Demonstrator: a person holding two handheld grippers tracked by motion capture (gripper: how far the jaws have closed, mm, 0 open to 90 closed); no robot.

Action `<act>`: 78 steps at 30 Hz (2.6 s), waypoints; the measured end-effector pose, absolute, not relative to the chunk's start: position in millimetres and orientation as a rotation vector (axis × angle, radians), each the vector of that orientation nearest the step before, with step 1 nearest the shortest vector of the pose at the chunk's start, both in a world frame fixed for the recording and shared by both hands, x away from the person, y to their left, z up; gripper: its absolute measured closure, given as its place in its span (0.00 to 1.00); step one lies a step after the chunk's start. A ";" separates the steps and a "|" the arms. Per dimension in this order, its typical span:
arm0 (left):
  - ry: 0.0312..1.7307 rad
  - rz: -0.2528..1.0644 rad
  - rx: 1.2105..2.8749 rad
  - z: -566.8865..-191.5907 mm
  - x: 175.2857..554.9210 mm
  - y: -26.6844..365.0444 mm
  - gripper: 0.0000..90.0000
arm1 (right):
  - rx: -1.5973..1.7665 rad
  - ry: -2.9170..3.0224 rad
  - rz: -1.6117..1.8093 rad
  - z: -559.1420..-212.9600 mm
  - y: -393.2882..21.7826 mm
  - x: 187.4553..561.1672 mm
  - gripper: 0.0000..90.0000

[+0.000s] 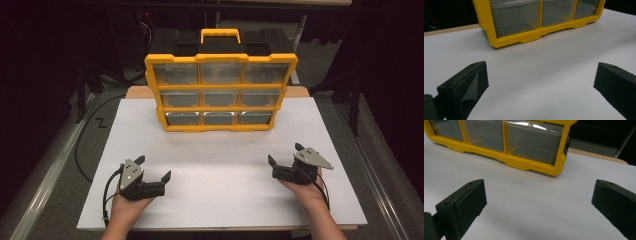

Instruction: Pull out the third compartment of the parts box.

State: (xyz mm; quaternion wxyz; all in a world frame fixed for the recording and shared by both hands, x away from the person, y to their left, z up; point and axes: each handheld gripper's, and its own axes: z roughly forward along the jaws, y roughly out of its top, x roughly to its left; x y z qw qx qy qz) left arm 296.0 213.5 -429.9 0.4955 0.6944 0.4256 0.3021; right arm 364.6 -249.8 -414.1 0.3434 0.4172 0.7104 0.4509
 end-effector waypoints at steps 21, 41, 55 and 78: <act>1.019 0.734 1.679 -429.9 292.7 211.6 0.00 | 1.109 1.835 1.127 -417.3 -228.7 421.9 0.02; 0.994 0.747 1.676 -429.8 288.8 208.0 0.00 | 1.052 1.855 1.035 -417.1 -256.6 393.5 0.02; 0.980 0.751 1.686 -430.1 288.5 206.0 0.00 | 0.871 1.939 0.904 -425.2 -241.6 390.4 0.02; 0.979 0.765 1.681 -430.6 287.2 206.1 0.00 | 0.495 1.999 0.589 -428.9 -211.1 375.7 0.02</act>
